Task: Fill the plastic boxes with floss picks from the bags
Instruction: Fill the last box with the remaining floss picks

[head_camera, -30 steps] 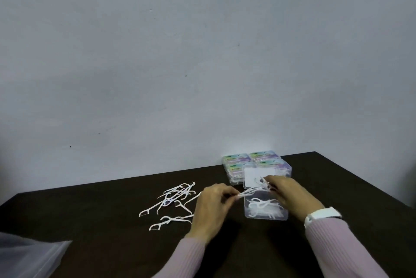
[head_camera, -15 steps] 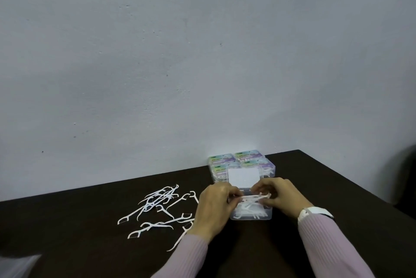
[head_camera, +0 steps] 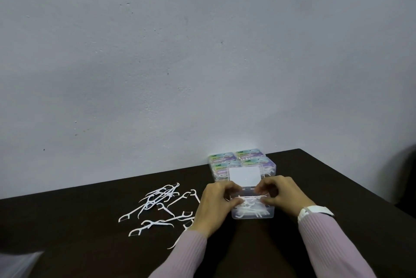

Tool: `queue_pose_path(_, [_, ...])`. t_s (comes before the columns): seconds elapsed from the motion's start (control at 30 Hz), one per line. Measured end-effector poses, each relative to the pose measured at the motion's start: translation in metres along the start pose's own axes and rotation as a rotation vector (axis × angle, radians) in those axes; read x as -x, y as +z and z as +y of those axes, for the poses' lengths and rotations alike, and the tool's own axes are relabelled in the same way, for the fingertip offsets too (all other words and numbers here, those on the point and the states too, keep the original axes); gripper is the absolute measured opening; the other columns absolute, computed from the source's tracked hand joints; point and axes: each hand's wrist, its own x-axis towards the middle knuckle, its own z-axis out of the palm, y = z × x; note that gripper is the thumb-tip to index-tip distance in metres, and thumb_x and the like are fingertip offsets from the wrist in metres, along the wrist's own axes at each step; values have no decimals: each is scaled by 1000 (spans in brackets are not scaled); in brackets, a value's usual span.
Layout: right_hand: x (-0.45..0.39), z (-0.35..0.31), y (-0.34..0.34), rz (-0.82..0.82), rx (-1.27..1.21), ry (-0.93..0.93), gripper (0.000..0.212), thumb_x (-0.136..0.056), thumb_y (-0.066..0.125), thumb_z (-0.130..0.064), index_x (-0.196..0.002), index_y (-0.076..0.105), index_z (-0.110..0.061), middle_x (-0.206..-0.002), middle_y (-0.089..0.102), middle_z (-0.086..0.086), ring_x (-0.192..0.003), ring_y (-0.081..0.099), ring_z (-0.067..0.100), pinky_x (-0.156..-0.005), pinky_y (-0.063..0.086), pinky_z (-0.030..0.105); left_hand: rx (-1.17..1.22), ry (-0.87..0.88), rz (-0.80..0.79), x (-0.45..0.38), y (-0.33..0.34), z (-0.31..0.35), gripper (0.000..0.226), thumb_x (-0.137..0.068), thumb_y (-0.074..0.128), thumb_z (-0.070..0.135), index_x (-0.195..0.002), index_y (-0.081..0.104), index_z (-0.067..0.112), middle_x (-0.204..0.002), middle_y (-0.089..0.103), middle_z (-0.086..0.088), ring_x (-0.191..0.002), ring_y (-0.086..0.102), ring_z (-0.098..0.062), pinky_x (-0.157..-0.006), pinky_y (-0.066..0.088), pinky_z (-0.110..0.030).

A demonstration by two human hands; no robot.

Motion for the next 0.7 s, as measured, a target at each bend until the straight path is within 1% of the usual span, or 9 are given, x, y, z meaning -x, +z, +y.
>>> queue_pose_path(0.1, [-2, -3, 1, -1, 12, -18, 29, -78, 68, -1, -76, 61, -29, -83, 66, -7, -79, 64, 5, -73, 51, 11, 34, -4, -12, 0, 0, -2, 21, -76, 77, 16, -96, 73, 19, -85, 68, 15, -81, 63, 4, -75, 48, -11])
queue_pose_path(0.23, [-1, -3, 1, 30, 10, -25, 26, -79, 68, -3, -77, 62, -28, -84, 68, -6, -79, 65, 5, -78, 54, 16, 86, -16, 5, 0, -5, -2, 20, -77, 77, 20, -97, 72, 19, -89, 70, 11, -84, 62, 2, -75, 47, -10])
queue_pose_path(0.3, [0, -3, 2, 49, 41, -40, 21, -81, 66, -6, -79, 64, -27, -83, 66, -10, -80, 63, 3, -77, 52, 13, 108, -41, -16, 0, -11, -4, 17, -79, 75, 22, -95, 73, 20, -90, 70, 10, -85, 62, 1, -76, 49, -12])
queue_pose_path(0.37, [-1, -4, 3, 45, 56, -44, 16, -82, 65, -8, -83, 66, -24, -84, 65, -10, -82, 61, 4, -73, 49, 10, 114, -71, -79, 0, -16, -6, 14, -79, 75, 19, -93, 73, 22, -89, 71, 9, -84, 63, -1, -77, 51, -16])
queue_pose_path(0.43, [-1, -4, 4, 11, 55, -43, 17, -81, 64, -5, -85, 67, -21, -84, 64, -10, -82, 61, 4, -72, 48, 8, 120, -103, -82, 2, -17, -5, 13, -79, 73, 11, -88, 74, 20, -85, 71, 7, -76, 62, -1, -73, 51, -15])
queue_pose_path(0.53, [-1, -5, 5, -8, 55, -38, 21, -79, 62, 1, -85, 68, -18, -81, 64, -10, -79, 62, 6, -71, 48, 8, 89, -132, -33, 1, -13, -3, 16, -79, 69, 3, -82, 74, 17, -76, 70, 3, -64, 55, 2, -63, 46, -12])
queue_pose_path(0.63, [-1, -7, 7, -15, 71, -39, 23, -79, 60, 4, -84, 68, -17, -79, 63, -11, -75, 61, 5, -67, 47, 7, 43, -129, -45, 0, -9, -1, 15, -80, 69, 4, -83, 74, 17, -74, 68, 5, -61, 52, 3, -60, 43, -10])
queue_pose_path(0.7, [-1, -8, 8, -20, 87, -58, 26, -79, 59, 4, -82, 67, -20, -79, 62, -11, -70, 58, 3, -63, 44, 6, 28, -112, -53, 0, -9, 0, 11, -80, 71, 8, -85, 75, 18, -77, 70, 4, -63, 54, 2, -62, 44, -10])
